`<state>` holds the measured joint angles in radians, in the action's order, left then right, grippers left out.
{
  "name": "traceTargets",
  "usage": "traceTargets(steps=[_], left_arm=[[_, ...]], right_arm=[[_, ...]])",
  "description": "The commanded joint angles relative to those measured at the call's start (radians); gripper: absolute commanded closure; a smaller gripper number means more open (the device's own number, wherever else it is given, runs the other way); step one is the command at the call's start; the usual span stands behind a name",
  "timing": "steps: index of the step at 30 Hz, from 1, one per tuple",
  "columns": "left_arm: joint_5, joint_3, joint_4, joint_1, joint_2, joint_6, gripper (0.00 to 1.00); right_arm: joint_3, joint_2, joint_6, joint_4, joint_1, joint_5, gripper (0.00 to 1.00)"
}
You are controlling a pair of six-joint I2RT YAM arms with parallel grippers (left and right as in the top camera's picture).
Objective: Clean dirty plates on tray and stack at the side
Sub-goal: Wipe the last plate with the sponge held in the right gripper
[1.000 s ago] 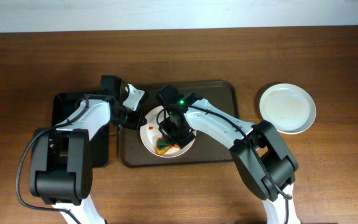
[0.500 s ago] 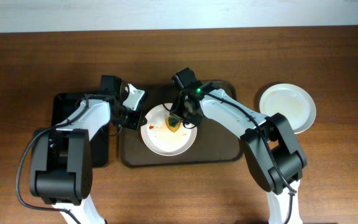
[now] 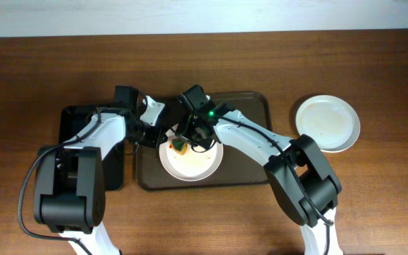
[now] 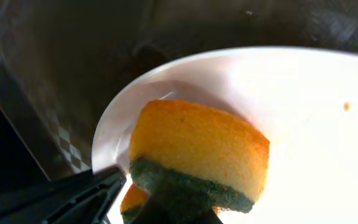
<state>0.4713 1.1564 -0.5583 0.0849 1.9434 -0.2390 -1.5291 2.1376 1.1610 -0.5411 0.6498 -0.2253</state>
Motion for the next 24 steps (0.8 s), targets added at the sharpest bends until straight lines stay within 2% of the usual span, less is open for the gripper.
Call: traceTargets(steps=[1,13,18,24], left_arm=[[0.020,-0.009,-0.005,0.002,0.024,-0.008,1.00],[0.022,-0.010,-0.005,0.002,0.024,-0.008,1.00],[0.022,-0.010,-0.005,0.002,0.024,-0.008,1.00],[0.022,-0.009,-0.005,0.002,0.024,-0.008,1.00]], right_arm=[[0.010,0.013,0.126,0.004,0.013,-0.006,0.96],[0.016,0.014,0.191,0.023,0.013,0.046,0.96],[0.016,0.019,0.271,0.041,0.013,0.050,0.96],[0.017,0.054,0.282,0.040,0.018,0.053,0.96]])
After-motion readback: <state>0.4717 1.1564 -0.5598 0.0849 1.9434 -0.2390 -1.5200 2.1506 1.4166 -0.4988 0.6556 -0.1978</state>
